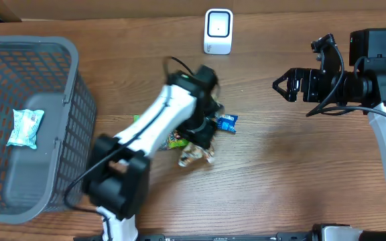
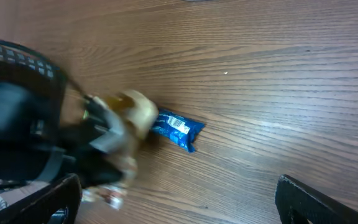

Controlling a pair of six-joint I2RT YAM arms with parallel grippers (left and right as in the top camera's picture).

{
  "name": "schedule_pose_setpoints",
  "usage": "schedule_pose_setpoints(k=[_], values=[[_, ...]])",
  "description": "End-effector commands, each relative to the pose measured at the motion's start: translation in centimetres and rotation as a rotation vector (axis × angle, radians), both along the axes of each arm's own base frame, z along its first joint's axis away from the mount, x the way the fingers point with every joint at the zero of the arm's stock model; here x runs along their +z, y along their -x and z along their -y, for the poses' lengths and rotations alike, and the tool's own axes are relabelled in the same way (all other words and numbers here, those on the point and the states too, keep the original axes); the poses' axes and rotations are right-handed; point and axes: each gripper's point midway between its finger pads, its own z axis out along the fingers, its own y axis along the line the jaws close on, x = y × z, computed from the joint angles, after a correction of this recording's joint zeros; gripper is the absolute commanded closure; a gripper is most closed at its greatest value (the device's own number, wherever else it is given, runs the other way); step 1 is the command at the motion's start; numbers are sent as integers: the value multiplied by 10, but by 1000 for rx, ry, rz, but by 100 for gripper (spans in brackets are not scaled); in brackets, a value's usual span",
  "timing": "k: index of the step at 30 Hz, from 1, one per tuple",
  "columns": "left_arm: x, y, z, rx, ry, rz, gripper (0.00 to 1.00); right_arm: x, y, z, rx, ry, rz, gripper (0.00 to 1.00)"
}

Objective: Scan the item barcode
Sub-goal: 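Place the PanTree pouch on the table below the blue bar, then reach the left gripper into the basket and grasp the mint-green packet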

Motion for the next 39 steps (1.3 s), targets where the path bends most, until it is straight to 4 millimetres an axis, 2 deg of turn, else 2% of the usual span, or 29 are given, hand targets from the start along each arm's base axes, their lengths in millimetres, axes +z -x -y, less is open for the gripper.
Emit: schedule_pose_setpoints(k=[1,3,4,6,7,8,10,11,12,13,14,17,18,20,22,24,26,29,31,34,39], values=[[-18,20,29,26,-3,-66,96,9,-5,-1,4,3,34,0],[-19,21,31,38,-14,-68,11,9,-5,-1,3,3,32,0],[-11,15,24,62,-38,-62,0,9,-4,-1,4,2,30,0],[8,-1,8,101,-76,-36,0,8,-3,-1,4,3,26,0],[40,-28,-13,201,-108,22,0,8,-3,-1,4,3,22,0],[55,-39,-20,230,-100,51,0,8,-3,-1,4,3,22,0],[117,-78,-50,347,-45,186,0,8,-2,-1,4,3,22,0],[146,-94,-72,421,-41,262,0,8,-2,-1,4,3,21,0],[174,-104,-98,504,-58,337,0,7,-2,-1,4,3,21,0],[202,-111,-135,620,-105,420,0,7,-2,-1,4,2,19,0],[244,-116,-196,817,-127,555,0,4,-1,-1,4,2,13,0],[270,-103,-263,1070,-150,620,0,1,0,-1,4,2,1,0],[276,-92,-297,1174,-171,633,0,-2,1,-1,4,2,-5,0],[277,-78,-338,1281,-223,638,0,-5,2,-1,4,2,-13,0],[263,-53,-390,1452,-344,589,0,-6,3,-1,4,2,-18,0],[248,-40,-408,1526,-417,535,0,-6,2,-1,4,2,-17,0],[215,-35,-428,1561,-475,459,0,-6,2,-1,4,2,-13,0],[173,-40,-440,1538,-499,404,0,-5,0,-1,4,2,-5,0],[135,-49,-450,1516,-506,400,0,-5,0,-1,4,2,-8,0],[95,-58,-458,1493,-505,415,0,-6,2,-1,4,2,-15,0],[53,-67,-466,1417,-517,469,0,-6,2,-1,4,2,-14,0]])
